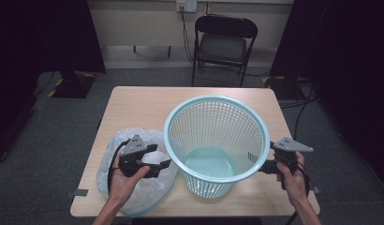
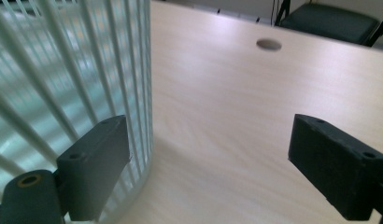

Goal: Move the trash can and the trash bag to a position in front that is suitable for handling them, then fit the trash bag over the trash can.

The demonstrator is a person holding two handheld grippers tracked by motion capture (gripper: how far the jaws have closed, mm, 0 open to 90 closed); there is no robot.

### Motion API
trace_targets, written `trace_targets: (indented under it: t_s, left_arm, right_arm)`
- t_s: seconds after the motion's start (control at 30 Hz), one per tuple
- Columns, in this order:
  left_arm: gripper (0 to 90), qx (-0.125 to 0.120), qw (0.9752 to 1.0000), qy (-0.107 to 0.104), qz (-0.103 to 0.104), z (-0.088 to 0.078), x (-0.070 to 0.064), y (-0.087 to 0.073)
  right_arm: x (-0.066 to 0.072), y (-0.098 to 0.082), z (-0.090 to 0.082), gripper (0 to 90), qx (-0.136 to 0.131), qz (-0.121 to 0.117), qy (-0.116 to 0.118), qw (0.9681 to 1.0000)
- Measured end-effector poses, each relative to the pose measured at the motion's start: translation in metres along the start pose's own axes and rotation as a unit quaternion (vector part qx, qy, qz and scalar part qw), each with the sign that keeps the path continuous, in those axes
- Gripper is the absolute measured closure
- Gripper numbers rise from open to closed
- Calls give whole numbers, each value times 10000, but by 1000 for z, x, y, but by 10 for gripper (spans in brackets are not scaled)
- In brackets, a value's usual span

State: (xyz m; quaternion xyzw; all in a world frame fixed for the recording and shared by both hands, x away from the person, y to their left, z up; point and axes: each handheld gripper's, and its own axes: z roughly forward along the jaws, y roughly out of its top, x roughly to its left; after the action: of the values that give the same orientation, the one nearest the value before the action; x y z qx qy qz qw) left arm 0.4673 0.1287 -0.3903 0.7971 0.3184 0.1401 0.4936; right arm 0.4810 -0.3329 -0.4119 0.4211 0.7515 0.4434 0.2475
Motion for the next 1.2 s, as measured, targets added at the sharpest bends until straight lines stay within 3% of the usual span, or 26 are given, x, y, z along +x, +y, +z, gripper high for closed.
trace_targets:
  t_s: [0.07,0.27,0.33,0.5,0.53,0.57,0.6,0.73,0.9,1.1,1.2]
  left_arm:
    - [221,11,9999,83,-130,-6,7,-8]
    - [189,408,9970,532,-393,-17,30,-31]
    - [189,530,9958,575,-474,-16,37,-40]
    - [193,977,9908,747,-563,-3,47,-59]
    - [197,979,9899,807,-635,-1,47,-62]
    - [198,980,9899,731,-715,1,47,-65]
    - [198,1035,9896,692,-720,3,47,-66]
    - [185,1333,9858,901,-470,13,44,-70]
    - [163,1436,9843,912,-470,20,48,-75]
    - [154,1711,9793,1069,-143,30,44,-78]
    - [151,1752,9781,1107,-214,35,42,-80]
  right_arm:
    - [-4,-14,7,121,205,28,-68,9998]
    - [-16,-55,24,125,776,197,-203,9966]
    - [-19,-61,29,130,1028,182,-278,9941]
    - [-23,-67,36,124,1187,238,-390,9919]
    - [-24,-68,36,125,1225,229,-415,9913]
    - [-25,-69,37,125,1269,243,-435,9907]
    - [-25,-70,38,124,1298,258,-464,9901]
    - [-27,-72,40,115,1314,268,-476,9898]
    - [-28,-74,41,98,1236,275,-473,9908]
    - [-27,-75,40,97,1236,281,-496,9907]
    - [-26,-75,40,97,1245,328,-553,9901]
